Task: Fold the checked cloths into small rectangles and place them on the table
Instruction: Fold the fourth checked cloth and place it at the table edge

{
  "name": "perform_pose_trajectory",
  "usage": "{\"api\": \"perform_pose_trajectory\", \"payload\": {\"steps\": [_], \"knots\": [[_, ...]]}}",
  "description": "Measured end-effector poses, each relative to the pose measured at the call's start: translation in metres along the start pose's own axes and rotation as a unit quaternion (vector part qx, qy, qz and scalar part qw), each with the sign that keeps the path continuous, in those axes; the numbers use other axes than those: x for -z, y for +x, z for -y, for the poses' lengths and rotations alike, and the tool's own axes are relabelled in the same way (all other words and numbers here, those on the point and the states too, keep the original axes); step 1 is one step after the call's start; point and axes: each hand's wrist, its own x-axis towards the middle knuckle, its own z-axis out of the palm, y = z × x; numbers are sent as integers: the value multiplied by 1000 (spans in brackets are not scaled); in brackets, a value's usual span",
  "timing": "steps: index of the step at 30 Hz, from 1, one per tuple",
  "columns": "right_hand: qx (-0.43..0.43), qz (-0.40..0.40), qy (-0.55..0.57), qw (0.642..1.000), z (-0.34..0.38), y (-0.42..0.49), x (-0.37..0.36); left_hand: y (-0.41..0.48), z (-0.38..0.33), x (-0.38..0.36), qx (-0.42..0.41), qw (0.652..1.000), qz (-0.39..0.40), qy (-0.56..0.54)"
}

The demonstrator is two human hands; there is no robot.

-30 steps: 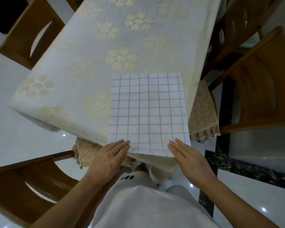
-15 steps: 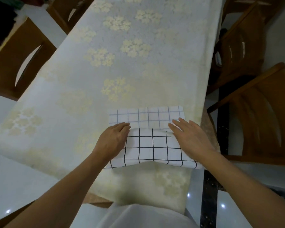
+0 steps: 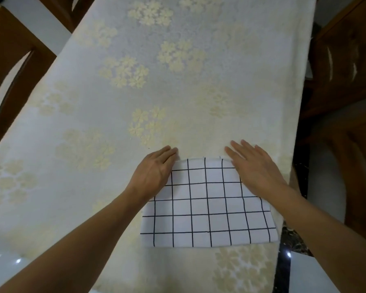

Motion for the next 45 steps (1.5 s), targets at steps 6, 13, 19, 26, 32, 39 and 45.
{"api": "perform_pose_trajectory", "payload": {"steps": [6, 13, 19, 26, 32, 39, 45], "knots": [[-28, -33, 24, 999, 17, -16, 0, -12, -24, 12, 90, 996, -17, 9], [15, -108, 72, 991, 67, -80, -14, -60, -101, 6, 82, 996, 24, 3], [-30, -50, 62, 996, 90, -106, -47, -84, -129, -27, 100, 991, 87, 31], [-113, -26, 56, 992, 60, -146, -68, -99, -108, -35, 96, 990, 90, 46], [-107, -40, 77, 990, 75, -132, -49, -83, -111, -30, 110, 990, 83, 26], [-28, -42, 97, 994, 88, -39, -34, -25, -104, -33, 130, 988, 79, 26], [-91, -36, 50, 994, 44, -46, -44, -27, -65, -33, 139, 987, 71, 32]]}}
